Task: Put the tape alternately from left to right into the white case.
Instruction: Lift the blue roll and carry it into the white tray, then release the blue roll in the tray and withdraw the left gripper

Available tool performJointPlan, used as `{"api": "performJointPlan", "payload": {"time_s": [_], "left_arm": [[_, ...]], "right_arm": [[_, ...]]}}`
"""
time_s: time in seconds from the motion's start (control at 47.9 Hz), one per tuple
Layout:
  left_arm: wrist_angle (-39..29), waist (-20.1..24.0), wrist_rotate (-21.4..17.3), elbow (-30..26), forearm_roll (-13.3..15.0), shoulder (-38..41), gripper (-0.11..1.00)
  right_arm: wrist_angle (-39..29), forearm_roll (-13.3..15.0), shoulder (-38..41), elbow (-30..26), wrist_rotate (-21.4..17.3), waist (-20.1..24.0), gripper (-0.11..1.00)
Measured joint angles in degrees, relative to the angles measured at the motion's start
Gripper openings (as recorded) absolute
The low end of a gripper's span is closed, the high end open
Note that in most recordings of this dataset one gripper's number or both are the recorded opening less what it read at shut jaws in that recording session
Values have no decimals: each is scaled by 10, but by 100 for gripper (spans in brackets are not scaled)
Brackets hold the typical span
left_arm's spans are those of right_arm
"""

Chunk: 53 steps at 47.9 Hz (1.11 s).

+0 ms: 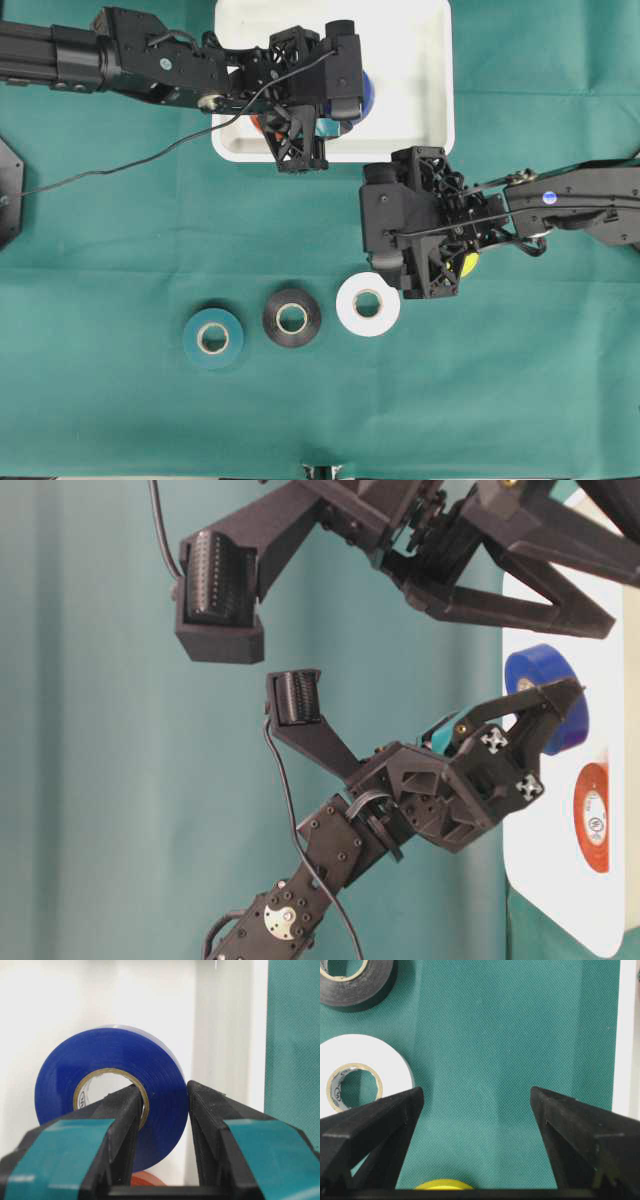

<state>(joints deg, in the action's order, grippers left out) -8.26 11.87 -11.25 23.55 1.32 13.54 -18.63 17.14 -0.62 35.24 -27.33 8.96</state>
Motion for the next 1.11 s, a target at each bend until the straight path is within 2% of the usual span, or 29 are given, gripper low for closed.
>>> {"api": "performJointPlan", "payload": {"time_s": [0.459,0.501,0.668,0.731,1.106], "left_arm": [[0,0,2,1,-1,0,28],[0,0,2,0,0,0,35],[0,0,0,1,0,0,82],[0,0,1,0,-1,-1,94],[0,-2,0,0,-1,0,94]], "right_arm": [[0,0,0,0,0,1,74],[0,0,1,0,0,0,73],[0,1,1,0,0,0,73],[0,0,1,-1,0,1,73],[0,0,1,0,0,0,73]]}}
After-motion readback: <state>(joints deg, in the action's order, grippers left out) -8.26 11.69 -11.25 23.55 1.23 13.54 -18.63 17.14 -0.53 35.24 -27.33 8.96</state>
